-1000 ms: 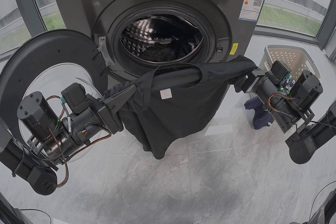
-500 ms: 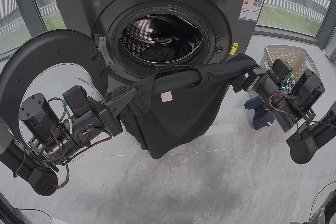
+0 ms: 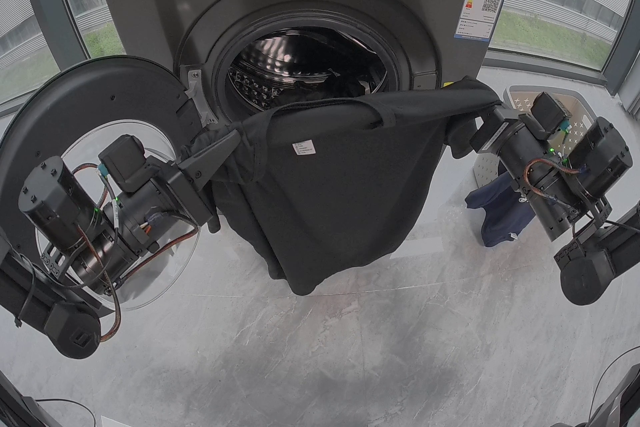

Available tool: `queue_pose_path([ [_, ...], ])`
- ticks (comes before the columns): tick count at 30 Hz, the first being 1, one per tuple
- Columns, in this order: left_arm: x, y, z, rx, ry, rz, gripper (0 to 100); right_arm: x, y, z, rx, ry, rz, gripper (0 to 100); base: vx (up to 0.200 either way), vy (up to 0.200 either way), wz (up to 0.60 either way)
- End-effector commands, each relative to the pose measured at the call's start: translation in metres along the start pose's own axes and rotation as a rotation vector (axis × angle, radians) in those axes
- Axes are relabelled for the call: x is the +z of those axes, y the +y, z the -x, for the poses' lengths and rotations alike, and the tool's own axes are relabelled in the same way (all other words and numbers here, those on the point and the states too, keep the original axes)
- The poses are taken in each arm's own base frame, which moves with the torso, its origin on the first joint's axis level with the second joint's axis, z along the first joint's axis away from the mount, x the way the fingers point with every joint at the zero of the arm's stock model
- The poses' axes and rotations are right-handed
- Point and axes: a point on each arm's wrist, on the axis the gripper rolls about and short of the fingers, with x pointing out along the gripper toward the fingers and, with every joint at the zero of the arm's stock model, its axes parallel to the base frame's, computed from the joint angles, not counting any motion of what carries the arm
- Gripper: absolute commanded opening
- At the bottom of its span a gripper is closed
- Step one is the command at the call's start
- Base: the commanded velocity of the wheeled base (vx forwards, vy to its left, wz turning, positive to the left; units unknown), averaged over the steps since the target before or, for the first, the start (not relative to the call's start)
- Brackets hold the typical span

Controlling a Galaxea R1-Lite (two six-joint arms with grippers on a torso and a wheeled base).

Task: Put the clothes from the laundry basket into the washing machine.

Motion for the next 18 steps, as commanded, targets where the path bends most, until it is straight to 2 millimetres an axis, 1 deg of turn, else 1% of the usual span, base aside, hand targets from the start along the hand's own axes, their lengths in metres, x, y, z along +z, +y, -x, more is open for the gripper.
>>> queue_pose_path([
  [1, 0.013, -0.004, 0.0, 0.001, -0.05, -0.013, 0, 0.005, 0.001, 0.001, 0.004, -0.014, -0.002, 0, 0.0, 0.0, 0.0],
  [8, 0.022, -0.005, -0.002, 0.001, -0.086, -0.023, 0, 0.01, 0.003, 0.002, 0.007, -0.028, -0.004, 0, 0.0, 0.0, 0.0],
  [11, 0.022, -0.005, -0.002, 0.003, -0.089, -0.023, 0, 0.011, 0.005, 0.002, 0.013, -0.031, -0.007, 0, 0.0, 0.0, 0.0],
  [13, 0.029, -0.009, 0.001, -0.01, -0.11, -0.029, 0, 0.014, 0.006, 0.002, 0.016, -0.039, -0.008, 0, 0.0, 0.0, 0.0],
  [18, 0.033, -0.01, 0.001, -0.011, -0.125, -0.034, 0, 0.017, 0.005, 0.002, 0.014, -0.046, -0.007, 0, 0.0, 0.0, 0.0],
])
